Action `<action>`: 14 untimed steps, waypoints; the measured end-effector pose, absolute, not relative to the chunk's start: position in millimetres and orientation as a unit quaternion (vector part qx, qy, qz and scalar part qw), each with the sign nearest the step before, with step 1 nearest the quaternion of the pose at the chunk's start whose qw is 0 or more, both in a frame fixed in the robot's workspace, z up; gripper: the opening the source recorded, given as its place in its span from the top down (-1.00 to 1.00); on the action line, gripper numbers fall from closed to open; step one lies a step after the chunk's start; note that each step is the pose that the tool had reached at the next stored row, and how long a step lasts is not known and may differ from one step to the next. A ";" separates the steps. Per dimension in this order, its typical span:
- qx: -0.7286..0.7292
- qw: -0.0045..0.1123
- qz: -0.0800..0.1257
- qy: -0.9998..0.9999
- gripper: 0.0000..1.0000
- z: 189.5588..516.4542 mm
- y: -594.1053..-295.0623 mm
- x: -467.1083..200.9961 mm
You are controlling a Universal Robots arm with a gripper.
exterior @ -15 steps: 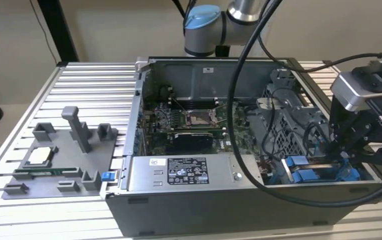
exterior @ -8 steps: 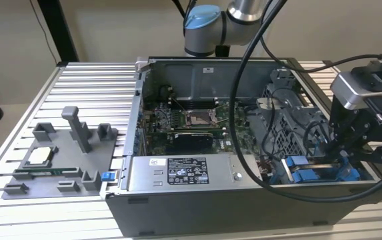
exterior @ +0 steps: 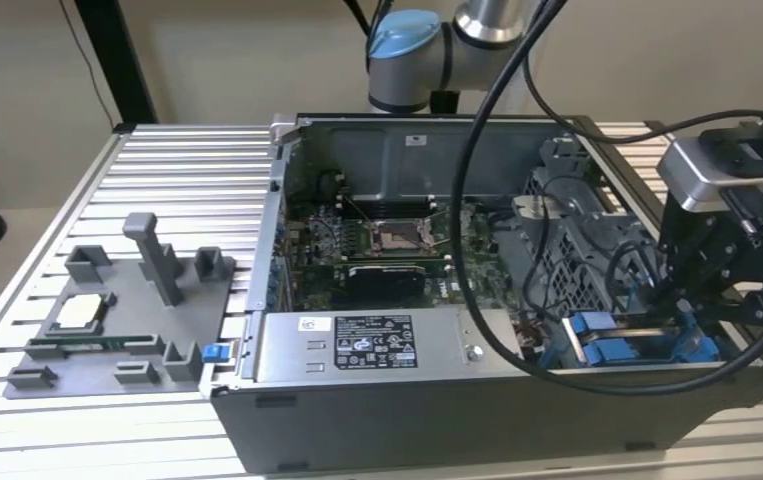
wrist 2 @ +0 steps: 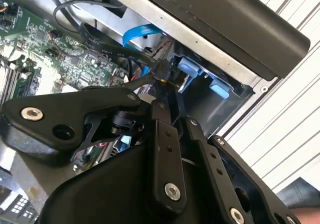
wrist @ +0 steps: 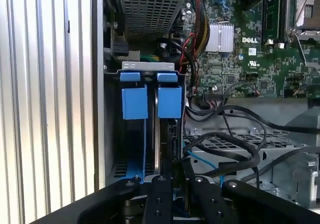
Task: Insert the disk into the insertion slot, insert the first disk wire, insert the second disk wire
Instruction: 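Insert the first disk wire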
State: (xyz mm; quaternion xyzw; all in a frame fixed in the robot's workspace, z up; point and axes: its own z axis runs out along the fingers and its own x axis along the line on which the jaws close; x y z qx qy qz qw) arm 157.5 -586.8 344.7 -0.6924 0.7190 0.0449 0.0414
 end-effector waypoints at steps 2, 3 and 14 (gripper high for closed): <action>-0.686 0.042 0.045 0.725 1.00 344.7 -586.9 157.4; -0.686 0.042 0.045 0.725 1.00 344.7 -586.9 157.4; -0.681 0.042 0.044 0.730 1.00 344.7 -586.9 157.4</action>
